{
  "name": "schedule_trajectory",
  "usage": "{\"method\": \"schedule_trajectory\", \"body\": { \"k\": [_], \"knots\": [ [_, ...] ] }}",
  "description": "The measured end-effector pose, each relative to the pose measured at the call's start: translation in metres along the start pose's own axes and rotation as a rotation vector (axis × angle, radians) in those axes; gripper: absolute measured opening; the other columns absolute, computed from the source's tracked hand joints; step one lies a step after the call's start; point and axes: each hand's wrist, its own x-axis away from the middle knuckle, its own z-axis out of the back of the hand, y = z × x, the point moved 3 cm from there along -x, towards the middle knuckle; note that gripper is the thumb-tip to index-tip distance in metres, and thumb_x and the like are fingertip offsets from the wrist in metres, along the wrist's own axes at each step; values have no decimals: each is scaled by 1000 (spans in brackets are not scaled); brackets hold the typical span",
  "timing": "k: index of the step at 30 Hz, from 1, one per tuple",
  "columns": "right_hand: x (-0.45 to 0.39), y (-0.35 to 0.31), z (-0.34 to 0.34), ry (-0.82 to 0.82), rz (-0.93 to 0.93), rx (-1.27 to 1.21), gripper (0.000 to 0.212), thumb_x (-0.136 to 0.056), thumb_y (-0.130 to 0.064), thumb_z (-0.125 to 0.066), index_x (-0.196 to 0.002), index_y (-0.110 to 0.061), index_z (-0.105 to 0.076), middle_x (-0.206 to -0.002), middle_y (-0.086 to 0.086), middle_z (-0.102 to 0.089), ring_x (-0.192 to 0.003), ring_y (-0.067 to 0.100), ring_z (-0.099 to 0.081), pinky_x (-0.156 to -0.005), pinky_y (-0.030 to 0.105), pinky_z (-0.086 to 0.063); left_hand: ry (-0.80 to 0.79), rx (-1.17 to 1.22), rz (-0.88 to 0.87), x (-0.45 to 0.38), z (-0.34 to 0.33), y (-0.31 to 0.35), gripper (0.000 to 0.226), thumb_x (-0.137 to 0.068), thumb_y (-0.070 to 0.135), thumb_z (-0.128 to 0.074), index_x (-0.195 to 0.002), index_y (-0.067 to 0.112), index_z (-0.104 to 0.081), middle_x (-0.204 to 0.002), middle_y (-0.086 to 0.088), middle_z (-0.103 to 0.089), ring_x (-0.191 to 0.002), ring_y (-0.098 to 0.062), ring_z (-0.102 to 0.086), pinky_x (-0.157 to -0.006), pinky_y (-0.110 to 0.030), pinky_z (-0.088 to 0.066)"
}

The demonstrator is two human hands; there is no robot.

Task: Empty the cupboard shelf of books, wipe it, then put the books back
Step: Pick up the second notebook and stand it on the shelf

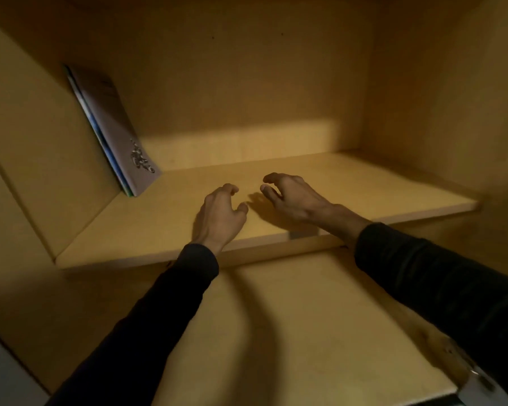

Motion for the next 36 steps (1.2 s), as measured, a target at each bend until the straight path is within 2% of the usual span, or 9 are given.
{"method": "schedule_trajectory", "body": {
  "k": [6,13,17,20,24,27,31,34,36],
  "knots": [
    [63,23,25,20,-61,22,46,-103,-36,-40,-140,-9,-46,-139,11,-54,-124,27,-52,-100,34,-44,-16,58,-46,34,-23,54,35,-93,29,-59,-126,17,-58,-127,-4,-62,-115,-24,-57,-95,-42,-51],
    [152,51,58,17,-100,65,43,-103,-35,-39,-136,-9,-49,-132,13,-58,-118,29,-56,-95,36,-49,91,183,-114,98,-43,124,25,-91,21,-58,-114,15,-66,-114,-3,-69,-104,-22,-63,-88,-39,-53],
    [203,72,69,-14,-148,105,33,-102,-34,-40,-119,-10,-56,-118,15,-63,-107,32,-59,-84,36,-50,5,214,-156,137,-64,156,24,-90,18,-56,-112,14,-66,-112,-4,-68,-105,-23,-61,-85,-33,-51],
    [240,86,71,-33,-210,86,24,-102,-34,-40,-100,-15,-54,-103,10,-61,-95,30,-59,-74,32,-44,-78,162,-150,165,-86,171,27,-92,22,-55,-116,18,-65,-118,-2,-66,-111,-25,-57,-87,-34,-46],
    [290,100,69,-70,-308,48,30,-105,-31,-35,-105,-8,-54,-90,2,-54,-73,14,-50,-65,29,-41,-193,132,-166,196,-118,182,27,-92,22,-55,-117,18,-64,-119,-5,-67,-108,-26,-61,-86,-35,-51],
    [317,114,54,-45,-356,69,36,-104,-35,-34,-118,-10,-57,-111,8,-62,-93,23,-59,-81,37,-50,-269,94,-173,217,-141,184,26,-92,24,-55,-116,19,-64,-119,-5,-67,-107,-28,-61,-86,-39,-51],
    [360,139,17,-55,-481,98,39,-102,-38,-34,-119,-10,-56,-113,15,-62,-97,32,-59,-83,45,-51,-399,78,-233,251,-175,177,25,-92,19,-57,-116,14,-63,-119,-7,-65,-107,-27,-60,-88,-40,-51],
    [406,150,-15,-67,-583,119,48,-100,-43,-34,-129,-10,-51,-135,18,-51,-124,37,-48,-98,51,-45,-536,61,-282,288,-200,166,27,-93,17,-56,-120,12,-61,-122,-8,-63,-110,-26,-59,-90,-41,-51],
    [437,148,-34,-74,-619,126,45,-102,-37,-37,-129,-6,-52,-140,19,-49,-132,37,-41,-103,48,-41,-629,37,-297,316,-214,158,29,-94,17,-55,-122,11,-60,-124,-9,-62,-112,-25,-58,-92,-39,-50]
  ]
}}
